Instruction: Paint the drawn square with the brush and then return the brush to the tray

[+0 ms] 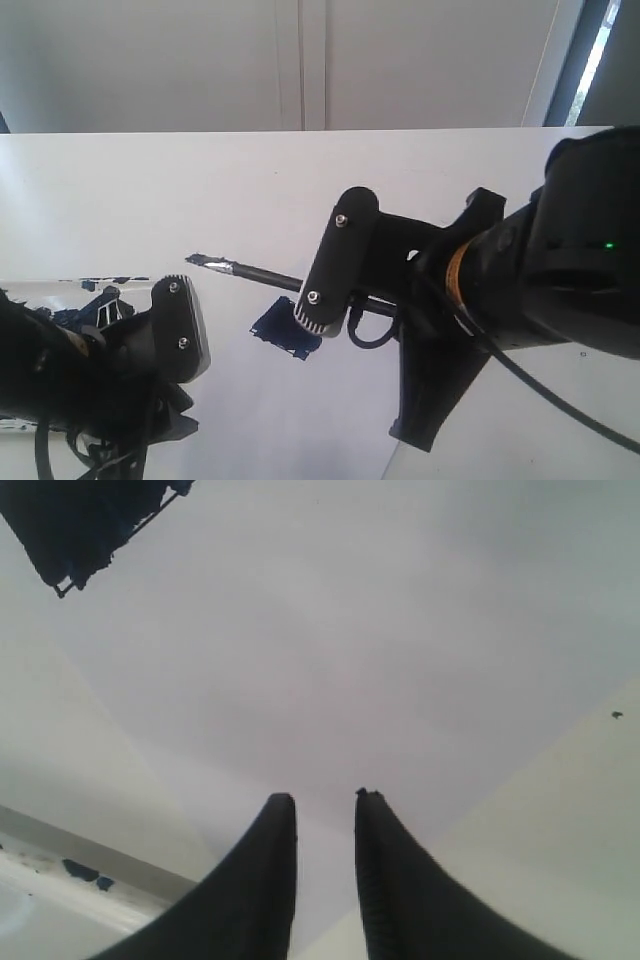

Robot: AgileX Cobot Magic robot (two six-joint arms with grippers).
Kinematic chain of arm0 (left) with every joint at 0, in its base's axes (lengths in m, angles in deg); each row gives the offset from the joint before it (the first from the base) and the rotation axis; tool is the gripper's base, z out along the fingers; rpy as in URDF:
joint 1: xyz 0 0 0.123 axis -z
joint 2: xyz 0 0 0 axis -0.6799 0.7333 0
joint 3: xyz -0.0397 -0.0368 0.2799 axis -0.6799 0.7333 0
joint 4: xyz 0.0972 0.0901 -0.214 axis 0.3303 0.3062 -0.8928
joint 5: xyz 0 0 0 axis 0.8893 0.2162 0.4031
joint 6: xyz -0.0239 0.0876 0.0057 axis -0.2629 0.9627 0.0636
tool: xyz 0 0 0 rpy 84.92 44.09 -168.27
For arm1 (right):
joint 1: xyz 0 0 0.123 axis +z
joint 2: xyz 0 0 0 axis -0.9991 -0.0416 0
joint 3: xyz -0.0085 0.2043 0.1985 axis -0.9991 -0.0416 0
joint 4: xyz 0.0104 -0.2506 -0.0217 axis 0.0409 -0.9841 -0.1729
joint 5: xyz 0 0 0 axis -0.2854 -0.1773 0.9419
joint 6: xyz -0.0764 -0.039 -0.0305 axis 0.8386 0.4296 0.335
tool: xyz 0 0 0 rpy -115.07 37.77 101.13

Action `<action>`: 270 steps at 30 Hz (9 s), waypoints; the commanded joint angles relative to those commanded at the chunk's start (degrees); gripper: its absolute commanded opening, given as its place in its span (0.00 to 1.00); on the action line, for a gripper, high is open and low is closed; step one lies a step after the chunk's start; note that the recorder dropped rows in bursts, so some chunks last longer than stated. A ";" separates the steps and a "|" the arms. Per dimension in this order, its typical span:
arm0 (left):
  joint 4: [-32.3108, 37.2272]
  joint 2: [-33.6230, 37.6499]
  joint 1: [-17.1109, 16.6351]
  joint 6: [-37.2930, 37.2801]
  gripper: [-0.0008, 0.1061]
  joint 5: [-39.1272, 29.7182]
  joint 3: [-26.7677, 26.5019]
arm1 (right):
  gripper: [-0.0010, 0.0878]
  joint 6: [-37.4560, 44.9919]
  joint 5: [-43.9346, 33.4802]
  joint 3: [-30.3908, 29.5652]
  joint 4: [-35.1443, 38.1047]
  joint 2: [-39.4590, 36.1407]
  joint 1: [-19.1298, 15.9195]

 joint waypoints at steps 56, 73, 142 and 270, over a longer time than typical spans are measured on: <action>-0.01 -11.48 0.00 -2.57 0.20 -23.58 0.00 | 0.01 2.34 26.33 1.92 -13.09 -18.99 -0.10; -0.01 -11.48 0.00 -2.57 0.20 -24.06 0.00 | 0.01 0.78 21.63 6.05 -12.85 -22.60 -0.10; -0.38 -11.69 0.00 -15.82 0.20 -6.75 0.00 | 0.01 -37.52 21.46 6.04 -20.56 0.67 -3.61; 2.19 -21.56 0.00 -18.79 0.20 -1.35 -0.04 | 0.01 -78.04 80.12 31.69 -70.50 -45.95 -23.49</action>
